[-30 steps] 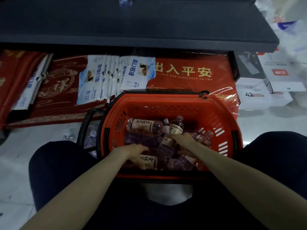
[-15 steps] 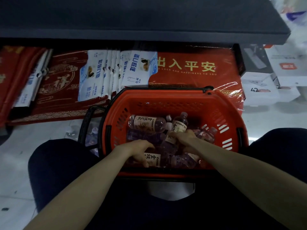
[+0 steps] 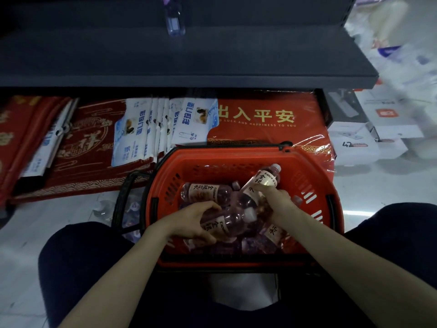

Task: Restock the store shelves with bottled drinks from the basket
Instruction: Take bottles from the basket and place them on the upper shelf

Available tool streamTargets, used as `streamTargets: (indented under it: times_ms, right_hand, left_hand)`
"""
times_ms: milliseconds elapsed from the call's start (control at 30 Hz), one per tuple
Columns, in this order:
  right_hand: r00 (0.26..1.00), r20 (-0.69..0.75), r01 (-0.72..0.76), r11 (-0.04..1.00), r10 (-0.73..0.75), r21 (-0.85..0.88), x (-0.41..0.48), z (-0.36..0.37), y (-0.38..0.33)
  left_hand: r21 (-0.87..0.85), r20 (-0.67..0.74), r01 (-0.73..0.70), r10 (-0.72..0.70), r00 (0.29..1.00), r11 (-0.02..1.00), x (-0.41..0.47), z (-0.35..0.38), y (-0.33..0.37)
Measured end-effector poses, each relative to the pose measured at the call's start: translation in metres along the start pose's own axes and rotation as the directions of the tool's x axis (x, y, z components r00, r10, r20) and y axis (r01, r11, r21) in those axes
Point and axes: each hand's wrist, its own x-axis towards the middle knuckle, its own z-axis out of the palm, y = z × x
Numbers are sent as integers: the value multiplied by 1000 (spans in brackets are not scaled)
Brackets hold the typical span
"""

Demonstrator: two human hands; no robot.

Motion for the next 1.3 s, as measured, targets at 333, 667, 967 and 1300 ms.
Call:
streamTargets:
  times_ms: [333, 667, 967, 1300]
  right_hand:
    - [982, 91, 160, 985, -165, 66, -20, -6, -27]
    - [906, 234, 380, 921, -353, -84, -34, 10, -19]
    - [849, 326, 466, 880, -416, -89, -45, 21, -25]
    - [786, 368, 526, 850, -497, 25, -80, 4, -61]
  left_hand:
    - [-658, -247, -186, 24, 969, 730, -18, -23, 32]
    - [-739, -378, -242, -89, 922, 629, -1, -16, 36]
    - [-755, -448, -289, -142, 883, 588, 4, -19, 54]
    - [-661, -539, -382, -56, 840, 646, -28, -39, 99]
